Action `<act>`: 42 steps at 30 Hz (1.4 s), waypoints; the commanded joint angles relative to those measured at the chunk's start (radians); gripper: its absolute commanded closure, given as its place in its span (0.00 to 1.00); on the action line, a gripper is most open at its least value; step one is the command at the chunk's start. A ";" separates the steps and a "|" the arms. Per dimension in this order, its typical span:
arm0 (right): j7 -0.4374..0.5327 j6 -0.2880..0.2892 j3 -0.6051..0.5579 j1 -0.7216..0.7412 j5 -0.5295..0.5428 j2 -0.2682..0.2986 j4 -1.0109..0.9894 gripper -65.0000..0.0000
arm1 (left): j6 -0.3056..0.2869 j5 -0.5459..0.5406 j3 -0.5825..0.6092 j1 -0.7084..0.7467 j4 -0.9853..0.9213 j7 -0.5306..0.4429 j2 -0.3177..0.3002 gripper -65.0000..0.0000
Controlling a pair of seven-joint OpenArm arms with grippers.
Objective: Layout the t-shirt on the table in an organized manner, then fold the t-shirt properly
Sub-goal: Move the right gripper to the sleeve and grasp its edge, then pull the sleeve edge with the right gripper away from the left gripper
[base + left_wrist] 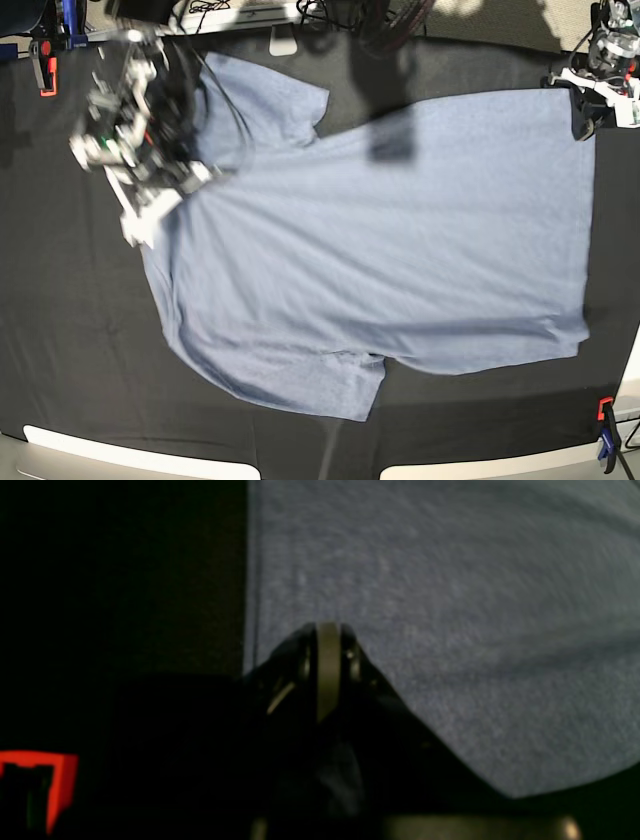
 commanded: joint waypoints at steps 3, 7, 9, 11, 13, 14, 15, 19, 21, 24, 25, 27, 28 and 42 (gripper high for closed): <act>-0.013 -0.004 0.055 -0.037 -0.003 0.011 0.119 1.00 | 0.000 -0.011 -0.009 0.006 0.017 -0.016 -0.018 1.00; -0.013 -0.004 0.080 -0.096 -0.001 0.011 0.158 1.00 | 0.000 -0.011 -0.009 0.006 0.017 -0.016 -0.018 1.00; -0.013 -0.004 0.081 -0.105 0.000 0.011 0.158 1.00 | 0.000 -0.011 -0.009 0.006 0.017 -0.016 -0.018 1.00; -0.018 -0.004 0.081 -0.106 0.001 0.011 0.158 1.00 | 0.000 -0.012 -0.009 0.011 0.017 -0.016 -0.018 0.92; -0.029 -0.003 0.081 -0.106 0.021 0.011 0.158 0.88 | 0.000 -0.012 -0.009 0.018 0.017 -0.017 -0.018 0.72; -0.029 -0.002 0.081 -0.107 0.036 0.011 0.158 0.78 | 0.000 -0.012 -0.009 0.021 0.017 -0.017 -0.018 0.64; -0.029 0.003 0.081 -0.109 0.058 0.011 0.158 0.70 | 0.000 -0.012 -0.009 0.024 0.017 -0.017 -0.018 0.59; -0.029 0.063 0.081 -0.108 0.145 0.011 0.159 0.59 | 0.000 -0.013 -0.010 0.038 0.017 -0.019 -0.018 0.58; -0.029 0.092 0.081 -0.108 0.180 0.011 0.159 0.59 | 0.000 -0.015 -0.011 0.048 0.017 -0.019 -0.018 0.58; -0.027 0.122 0.081 -0.108 0.211 0.011 0.159 0.59 | -0.010 -0.067 -0.017 0.071 0.019 -0.016 -0.018 0.58; -0.026 0.131 0.081 -0.108 0.211 0.011 0.159 0.59 | -0.027 -0.083 -0.021 0.078 0.019 -0.015 -0.018 0.58; -0.014 0.137 0.081 -0.108 0.210 0.011 0.160 0.59 | -0.077 -0.099 -0.038 0.090 0.019 -0.011 -0.018 0.58; -0.011 0.139 0.081 -0.108 0.211 0.011 0.160 0.59 | -0.093 -0.104 -0.045 0.095 0.019 0.008 -0.018 0.58; -0.033 0.146 0.081 -0.124 0.199 0.011 0.235 0.59 | -0.108 -0.221 -0.049 0.095 0.019 0.095 -0.018 1.00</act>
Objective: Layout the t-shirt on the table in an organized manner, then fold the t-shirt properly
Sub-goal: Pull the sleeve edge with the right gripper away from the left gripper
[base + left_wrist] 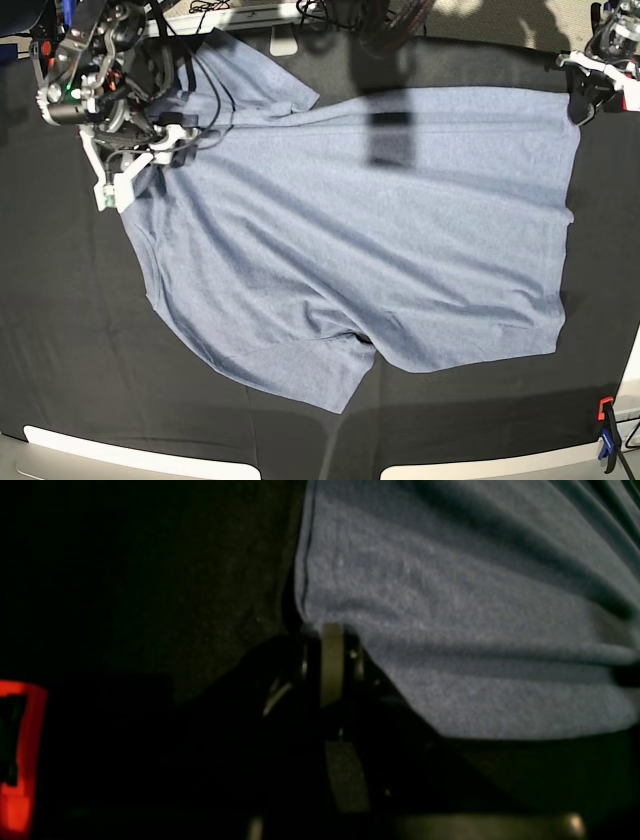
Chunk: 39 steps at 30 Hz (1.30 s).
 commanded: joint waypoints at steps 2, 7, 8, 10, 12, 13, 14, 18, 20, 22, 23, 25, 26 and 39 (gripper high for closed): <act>0.016 0.003 0.006 -0.018 -0.001 0.008 0.072 0.59 | 0.000 -0.016 -0.007 0.014 0.005 -0.019 -0.010 1.00; 0.008 -0.008 0.023 -0.108 -0.013 0.008 0.154 0.59 | 0.000 -0.016 -0.007 0.010 0.005 -0.019 -0.010 1.00; 0.006 -0.008 0.023 -0.128 -0.014 0.008 0.162 0.59 | 0.000 -0.016 -0.007 0.009 0.005 -0.019 -0.010 1.00; 0.006 -0.009 0.023 -0.167 -0.014 0.008 0.175 0.59 | 0.000 -0.016 -0.007 0.008 0.005 -0.019 -0.010 1.00; 0.006 -0.009 0.023 -0.204 -0.014 0.008 0.182 0.59 | 0.000 -0.016 -0.007 0.008 0.005 -0.019 -0.010 1.00; 0.006 -0.010 0.023 -0.225 -0.014 0.008 0.185 0.59 | 0.000 -0.016 -0.008 0.009 0.005 -0.019 -0.010 1.00; 0.006 -0.014 0.023 -0.246 -0.014 0.008 0.186 0.59 | 0.000 -0.016 -0.007 0.009 0.005 -0.019 -0.010 1.00; 0.006 -0.054 0.024 -0.331 -0.017 0.008 0.185 0.59 | 0.000 -0.016 -0.007 0.008 0.005 -0.019 -0.010 1.00; 0.006 -0.054 0.024 -0.369 -0.016 0.008 0.185 0.59 | 0.000 -0.016 -0.007 0.008 0.005 -0.019 -0.010 1.00; 0.006 -0.054 0.024 -0.402 0.010 0.008 0.185 0.59 | 0.000 -0.016 -0.007 0.008 0.005 -0.019 -0.010 1.00; 0.011 -0.054 0.024 -0.417 0.044 0.008 0.185 0.59 | 0.000 -0.016 -0.007 0.008 0.005 -0.019 -0.010 1.00; 0.015 -0.053 0.024 -0.433 0.129 0.008 0.185 0.59 | 0.000 -0.016 -0.007 0.008 0.005 -0.019 -0.010 1.00; 0.015 -0.053 0.024 -0.433 0.161 0.007 0.185 0.59 | 0.000 -0.016 -0.007 0.008 0.005 -0.019 -0.010 1.00; 0.028 0.267 0.022 -0.431 0.167 0.005 0.185 0.59 | 0.000 -0.016 -0.007 0.005 0.005 -0.019 -0.010 1.00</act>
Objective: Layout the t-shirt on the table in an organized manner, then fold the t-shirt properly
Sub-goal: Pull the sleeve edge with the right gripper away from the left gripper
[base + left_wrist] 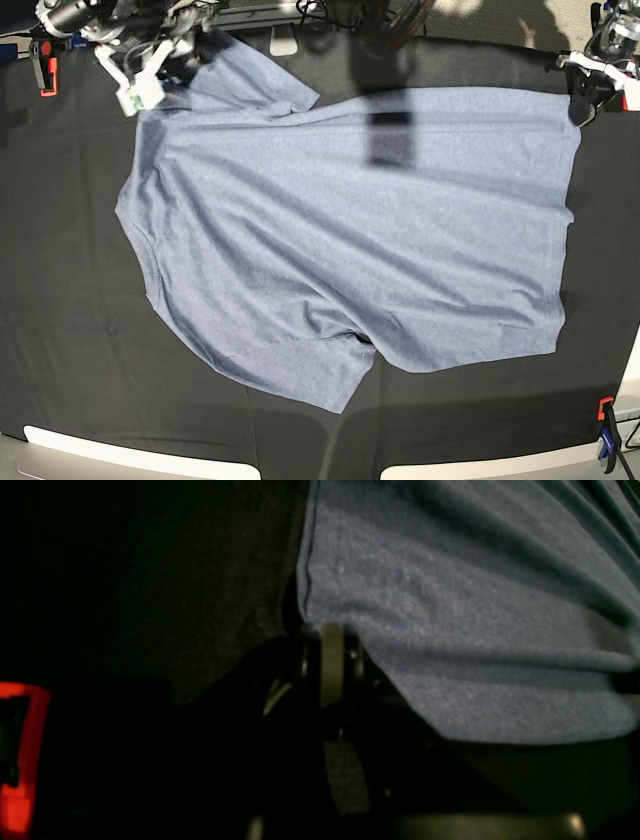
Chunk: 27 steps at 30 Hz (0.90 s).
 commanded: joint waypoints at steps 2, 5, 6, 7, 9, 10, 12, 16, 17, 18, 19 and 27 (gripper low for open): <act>0.015 0.020 0.003 -0.005 -0.042 0.006 0.019 0.59 | 0.000 -0.016 -0.008 0.006 0.005 -0.010 -0.012 1.00; 0.025 0.020 0.003 -0.005 -0.061 0.016 0.019 0.59 | 0.000 -0.016 -0.008 0.005 0.005 -0.015 -0.012 1.00; 0.025 0.020 0.003 -0.005 -0.048 0.021 0.019 0.59 | 0.000 -0.016 -0.008 0.005 0.005 -0.016 -0.012 1.00; 0.026 0.020 0.003 -0.005 -0.024 0.029 0.021 0.59 | 0.000 -0.016 -0.008 0.005 0.005 -0.016 -0.012 1.00; 0.029 0.020 0.003 -0.003 0.019 0.043 0.031 0.59 | 0.000 -0.016 -0.008 0.005 0.005 -0.016 -0.012 1.00; 0.032 0.020 0.003 -0.003 0.029 0.046 0.042 0.59 | 0.000 -0.016 -0.008 0.005 0.005 -0.016 -0.012 1.00; 0.040 0.020 0.003 -0.002 0.044 0.047 0.077 0.59 | 0.000 -0.016 -0.008 0.005 0.005 -0.016 -0.012 1.00; 0.047 0.020 -0.002 -0.003 0.047 0.047 0.135 0.59 | 0.000 -0.016 -0.008 0.005 0.005 -0.016 -0.012 1.00; 0.047 0.020 -0.012 -0.003 0.042 0.047 0.135 0.59 | 0.000 -0.016 -0.008 0.005 0.005 -0.016 -0.012 1.00; 0.045 0.020 -0.029 -0.003 0.033 0.048 0.135 0.59 | 0.000 -0.016 -0.008 0.005 0.005 -0.016 -0.012 1.00; 0.044 0.020 -0.050 -0.003 0.024 0.049 0.135 0.59 | 0.000 -0.016 -0.008 0.005 0.005 -0.017 -0.012 1.00; 0.110 -0.001 -0.296 -0.003 -0.286 0.129 0.134 0.59 | 0.001 -0.016 -0.008 0.006 0.005 -0.035 -0.012 1.00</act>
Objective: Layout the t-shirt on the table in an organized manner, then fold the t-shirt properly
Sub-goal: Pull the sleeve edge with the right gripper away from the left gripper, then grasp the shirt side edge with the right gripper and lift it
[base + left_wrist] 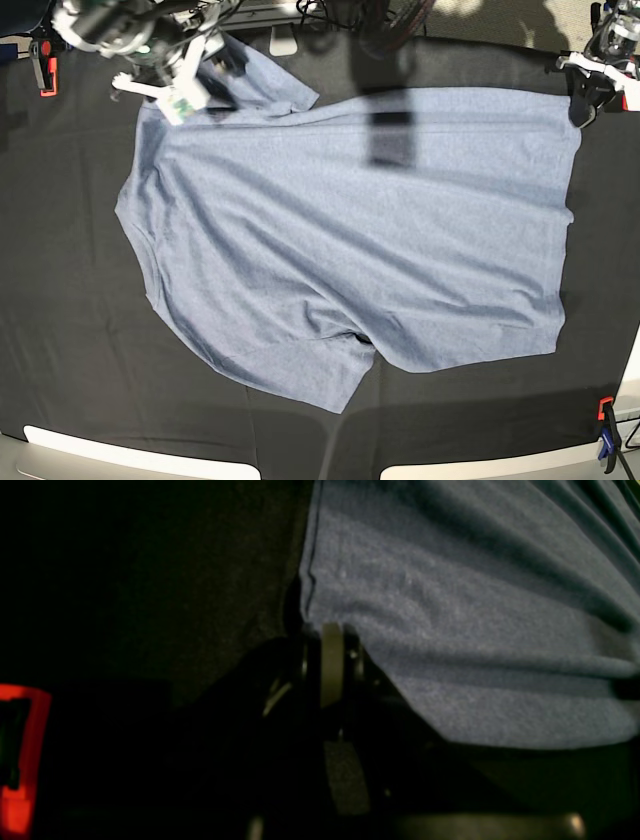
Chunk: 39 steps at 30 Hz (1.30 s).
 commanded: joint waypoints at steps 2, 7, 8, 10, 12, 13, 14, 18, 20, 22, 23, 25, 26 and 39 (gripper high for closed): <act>0.033 -0.047 -0.034 -0.003 -0.047 0.019 0.015 0.59 | 0.000 -0.016 -0.008 0.008 0.007 -0.020 -0.014 1.00; 0.035 -0.063 -0.074 -0.003 -0.082 0.023 -0.010 0.59 | 0.000 -0.016 -0.008 0.008 0.007 -0.020 -0.014 1.00; 0.034 -0.063 -0.078 -0.003 -0.082 0.023 -0.026 0.59 | 0.000 -0.016 -0.008 0.008 0.007 -0.020 -0.014 1.00; 0.030 -0.063 -0.082 -0.003 -0.082 0.023 -0.055 0.59 | 0.000 -0.016 -0.008 0.008 0.007 -0.020 -0.014 1.00; 0.030 -0.063 -0.082 -0.003 -0.082 0.023 -0.068 0.59 | 0.000 -0.016 -0.008 0.009 0.007 -0.020 -0.014 1.00; 0.031 -0.063 -0.082 -0.003 -0.082 0.023 -0.068 0.59 | 0.000 -0.016 -0.008 0.008 0.007 -0.020 -0.014 1.00; 0.031 -0.063 -0.082 -0.003 -0.082 0.023 -0.068 0.59 | 0.000 -0.016 -0.008 0.008 0.007 -0.020 -0.014 1.00; 0.031 -0.063 -0.082 -0.003 -0.086 0.023 -0.075 0.59 | 0.000 -0.016 -0.008 0.008 0.007 -0.020 -0.014 1.00; 0.037 -0.063 -0.081 -0.003 -0.097 0.023 -0.090 0.59 | 0.000 -0.016 -0.008 0.009 0.007 -0.021 -0.014 1.00; 0.047 -0.063 -0.081 -0.003 -0.134 0.023 -0.102 0.59 | 0.001 -0.016 -0.008 0.008 0.007 -0.021 -0.014 1.00; 0.046 -0.063 -0.081 -0.003 -0.146 0.023 -0.103 0.59 | 0.000 -0.016 -0.008 0.008 0.007 -0.021 -0.014 1.00; 0.050 -0.063 -0.081 -0.003 -0.150 0.023 -0.103 0.59 | 0.000 -0.016 -0.008 0.008 0.007 -0.021 -0.014 1.00; 0.050 -0.063 -0.081 -0.003 -0.150 0.023 -0.103 0.59 | 0.000 -0.016 -0.008 0.008 0.007 -0.020 -0.014 1.00; 0.055 -0.096 -0.081 -0.004 -0.190 0.023 -0.099 1.00 | 0.000 -0.016 -0.008 0.010 0.007 -0.020 -0.014 1.00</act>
